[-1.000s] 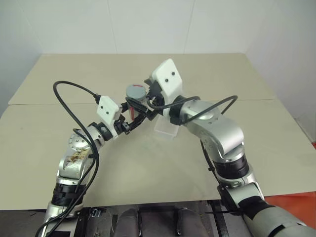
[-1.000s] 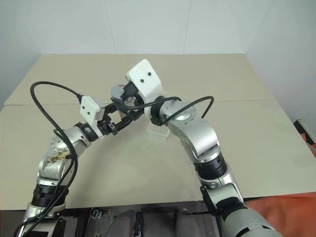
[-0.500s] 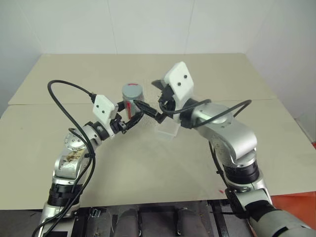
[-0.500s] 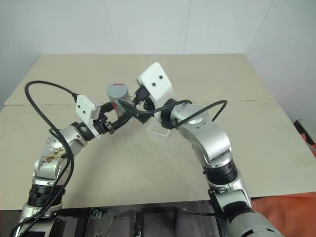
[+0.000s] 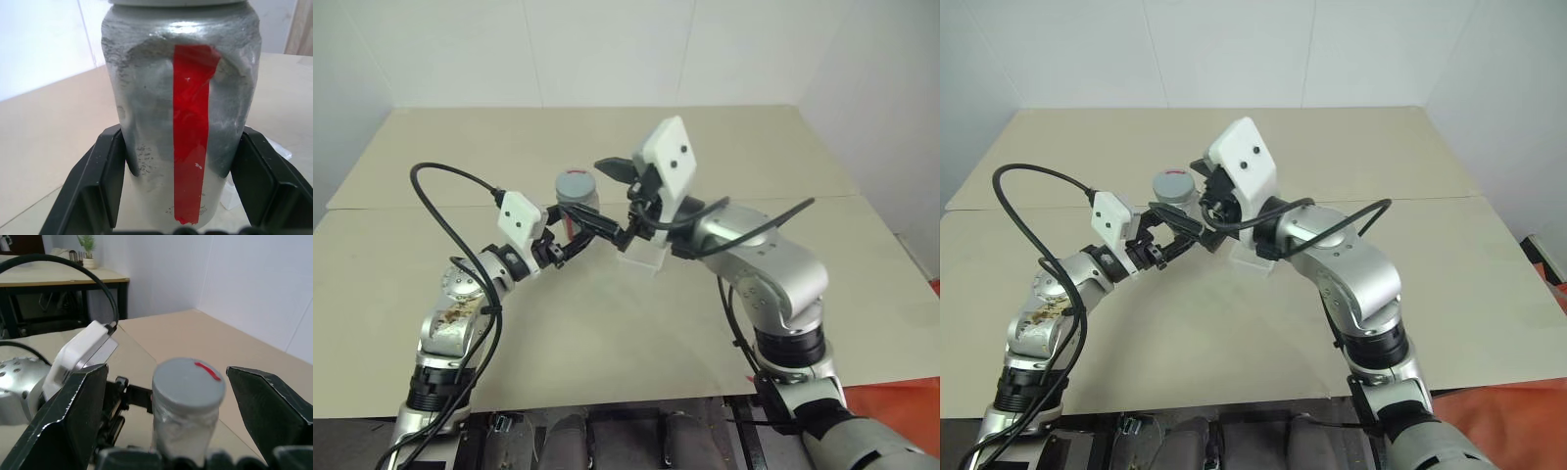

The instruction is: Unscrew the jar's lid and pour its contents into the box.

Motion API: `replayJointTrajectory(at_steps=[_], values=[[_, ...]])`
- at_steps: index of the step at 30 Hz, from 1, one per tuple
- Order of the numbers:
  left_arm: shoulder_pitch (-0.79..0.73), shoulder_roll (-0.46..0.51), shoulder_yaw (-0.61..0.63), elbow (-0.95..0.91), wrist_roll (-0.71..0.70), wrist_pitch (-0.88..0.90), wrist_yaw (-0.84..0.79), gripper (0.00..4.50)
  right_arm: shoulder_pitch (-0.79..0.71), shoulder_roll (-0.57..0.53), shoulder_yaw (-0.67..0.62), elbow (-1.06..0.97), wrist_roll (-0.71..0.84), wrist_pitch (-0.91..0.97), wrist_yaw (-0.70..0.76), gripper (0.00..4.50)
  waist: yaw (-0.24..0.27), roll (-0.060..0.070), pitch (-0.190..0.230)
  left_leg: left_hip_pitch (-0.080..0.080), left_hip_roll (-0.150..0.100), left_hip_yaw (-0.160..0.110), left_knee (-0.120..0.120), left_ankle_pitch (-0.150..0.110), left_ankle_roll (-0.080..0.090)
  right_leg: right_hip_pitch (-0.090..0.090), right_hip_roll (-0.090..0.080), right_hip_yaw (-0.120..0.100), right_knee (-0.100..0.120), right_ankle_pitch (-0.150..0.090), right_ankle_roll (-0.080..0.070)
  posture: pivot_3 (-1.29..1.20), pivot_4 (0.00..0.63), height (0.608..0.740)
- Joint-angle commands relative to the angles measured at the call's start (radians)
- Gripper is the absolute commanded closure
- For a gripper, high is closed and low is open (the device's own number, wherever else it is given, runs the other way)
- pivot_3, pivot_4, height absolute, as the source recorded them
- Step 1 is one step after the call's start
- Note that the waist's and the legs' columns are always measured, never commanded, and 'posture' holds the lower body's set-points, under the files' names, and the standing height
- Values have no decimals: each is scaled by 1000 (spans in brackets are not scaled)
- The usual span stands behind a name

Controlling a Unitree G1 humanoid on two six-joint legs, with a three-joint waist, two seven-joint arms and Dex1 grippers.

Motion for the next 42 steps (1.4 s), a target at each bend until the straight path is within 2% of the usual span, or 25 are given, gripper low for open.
replayJointTrajectory(at_steps=[1, 17, 42], values=[[-18, 0, 2, -38, -12, -5, -4, 1717, -45, 19, 28, 32, -66, -54, -45, 26, 0, 0, 0, 0, 0, 0, 0, 0, 0, 0, 0, 0, 0, 0, 0, 0, 150, 740], [-13, 5, 11, -43, -11, -6, -1, 1717, -85, 74, 61, 142, -177, -92, -69, 26, 0, 0, 0, 0, 0, 0, 0, 0, 0, 0, 0, 0, 1, 0, 0, 0, 150, 740], [-17, 28, 28, -42, -23, 14, -5, 1717, 19, -47, 8, 3, -152, -15, -44, 26, 1, 0, 0, 0, 0, 0, -1, 0, 0, 0, 0, 0, 0, 0, 0, 0, 150, 740]])
